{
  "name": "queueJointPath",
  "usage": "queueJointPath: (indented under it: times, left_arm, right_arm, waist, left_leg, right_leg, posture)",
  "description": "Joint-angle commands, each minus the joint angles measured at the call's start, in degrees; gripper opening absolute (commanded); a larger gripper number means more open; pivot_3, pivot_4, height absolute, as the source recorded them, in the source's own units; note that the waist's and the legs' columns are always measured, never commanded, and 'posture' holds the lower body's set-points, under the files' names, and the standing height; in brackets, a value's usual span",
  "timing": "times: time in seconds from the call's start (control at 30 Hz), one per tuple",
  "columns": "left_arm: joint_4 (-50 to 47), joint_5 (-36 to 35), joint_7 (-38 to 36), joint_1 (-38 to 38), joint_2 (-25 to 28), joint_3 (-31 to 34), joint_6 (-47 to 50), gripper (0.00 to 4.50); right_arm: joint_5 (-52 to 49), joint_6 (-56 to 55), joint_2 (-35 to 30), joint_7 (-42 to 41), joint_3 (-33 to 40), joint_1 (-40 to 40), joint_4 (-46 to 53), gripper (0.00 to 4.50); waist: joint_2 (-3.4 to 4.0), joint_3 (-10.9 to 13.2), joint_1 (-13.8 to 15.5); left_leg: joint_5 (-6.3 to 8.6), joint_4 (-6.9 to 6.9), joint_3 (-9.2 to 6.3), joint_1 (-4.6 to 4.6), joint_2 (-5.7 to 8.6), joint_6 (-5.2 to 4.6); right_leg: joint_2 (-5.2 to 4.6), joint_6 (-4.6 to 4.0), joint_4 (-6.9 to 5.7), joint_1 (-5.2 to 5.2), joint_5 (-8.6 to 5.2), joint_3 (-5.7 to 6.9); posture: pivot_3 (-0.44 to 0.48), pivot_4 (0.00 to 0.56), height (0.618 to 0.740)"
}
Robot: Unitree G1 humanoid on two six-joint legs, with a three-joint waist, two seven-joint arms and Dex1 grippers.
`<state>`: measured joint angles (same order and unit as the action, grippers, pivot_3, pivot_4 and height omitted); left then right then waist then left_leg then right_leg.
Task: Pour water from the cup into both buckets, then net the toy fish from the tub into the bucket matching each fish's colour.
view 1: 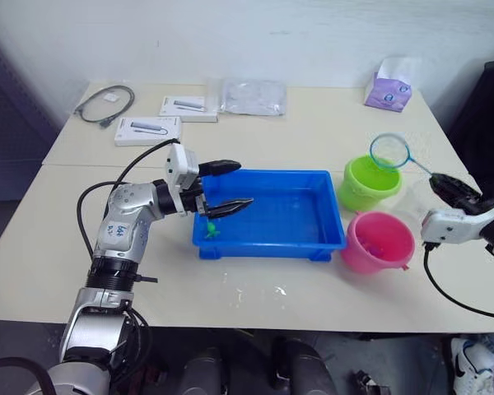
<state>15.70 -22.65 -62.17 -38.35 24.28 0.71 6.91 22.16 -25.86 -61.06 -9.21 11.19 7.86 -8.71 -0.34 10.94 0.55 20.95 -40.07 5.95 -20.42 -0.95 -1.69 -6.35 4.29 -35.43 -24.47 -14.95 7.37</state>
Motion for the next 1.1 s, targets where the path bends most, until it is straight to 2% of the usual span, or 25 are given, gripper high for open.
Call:
queueJointPath:
  times: [0.03,0.13,0.23,0.3,0.37,0.5,0.7,0.83,0.97,1.1]
  left_arm:
    - [-1.9,-0.5,-0.7,1.1,2.2,1.8,-0.7,4.49]
    - [-1.9,-0.9,-1.9,2.8,4.8,3.0,-0.6,4.49]
    - [-2.2,-1.7,-3.1,4.7,7.9,4.8,-0.4,4.49]
    - [-2.3,-2.2,-3.7,5.7,9.6,6.0,-0.3,4.49]
    - [-2.2,-2.5,-4.0,7.0,11.6,7.7,-0.6,4.49]
    - [-2.1,-3.7,-2.0,9.6,13.5,11.6,0.4,4.49]
    - [-5.3,-3.8,-1.6,14.5,15.9,13.3,1.8,4.49]
    - [-6.6,-4.3,-2.1,17.1,17.7,14.2,3.2,4.49]
    - [-6.1,-3.6,-3.8,19.0,20.0,14.1,3.0,4.49]
    - [-5.8,-2.8,-6.4,19.4,22.2,12.3,3.6,4.49]
  right_arm:
    - [-19.8,7.5,4.2,-11.0,1.8,0.9,9.1,0.00]
    - [-38.7,23.3,7.9,-20.6,0.9,0.4,20.6,0.00]
    - [-54.3,40.7,8.5,-24.9,-0.5,0.5,30.0,0.00]
    - [-61.4,49.7,8.3,-26.0,-1.3,1.0,34.2,0.00]
    - [-64.1,54.8,9.7,-25.6,-3.8,2.9,36.6,0.00]
    - [-60.7,59.4,12.7,-24.8,-10.4,5.4,36.9,0.00]
    - [-59.7,61.4,17.1,-25.3,-11.8,7.0,36.5,0.00]
    - [-52.5,59.4,14.4,-28.8,-15.4,8.9,35.5,0.00]
    - [-40.3,55.2,9.0,-33.2,-21.9,14.1,31.1,0.00]
    - [-33.1,54.1,9.3,-39.0,-29.5,21.8,26.3,0.00]
  waist:
    - [0.00,0.0,-0.4]
    - [0.01,0.0,-0.5]
    - [0.02,0.0,-0.4]
    - [0.01,0.0,-0.4]
    - [0.01,0.0,-0.5]
    - [0.00,0.0,-0.3]
    - [0.00,0.0,-0.3]
    - [0.00,0.0,-0.5]
    - [0.01,0.0,-0.7]
    - [0.01,0.0,-0.9]
  left_leg:
    - [0.00,0.00,-0.02,0.00,-0.04,0.01]
    - [-0.01,-0.01,-0.08,0.00,-0.04,0.01]
    - [0.00,-0.01,-0.13,-0.01,-0.02,-0.01]
    - [0.02,-0.02,-0.20,-0.02,-0.04,-0.04]
    - [0.03,-0.03,-0.25,-0.04,-0.04,-0.06]
    - [0.06,-0.02,-0.27,-0.04,-0.01,-0.09]
    - [0.07,-0.01,-0.28,-0.14,0.04,-0.09]
    - [0.08,-0.01,-0.27,-0.13,0.05,-0.09]
    - [0.09,0.00,-0.21,-0.13,0.03,-0.07]
    - [0.09,0.02,-0.16,-0.13,0.00,-0.06]
  right_leg:
    - [0.03,0.00,0.00,0.02,0.00,0.01]
    - [0.02,-0.01,-0.03,0.02,0.00,0.03]
    - [-0.14,-0.02,-0.04,0.02,0.00,0.05]
    - [-0.27,-0.03,-0.03,0.03,0.00,0.07]
    - [-0.30,-0.05,0.00,0.04,-0.01,0.10]
    - [-0.37,-0.05,0.01,0.03,-0.01,0.12]
    - [-0.35,-0.05,0.04,0.00,-0.01,0.20]
    - [-0.35,-0.05,0.03,-0.01,-0.01,0.19]
    - [-0.35,-0.06,0.02,-0.08,-0.01,0.17]
    - [-0.35,-0.09,0.01,-0.13,-0.03,0.16]
  posture:
    - [0.000,0.150,0.740]
    - [0.000,0.150,0.740]
    - [0.000,0.150,0.740]
    - [0.000,0.150,0.740]
    - [0.000,0.150,0.740]
    - [0.000,0.150,0.740]
    - [0.000,0.150,0.740]
    - [0.000,0.150,0.740]
    - [0.000,0.150,0.740]
    - [0.000,0.150,0.740]
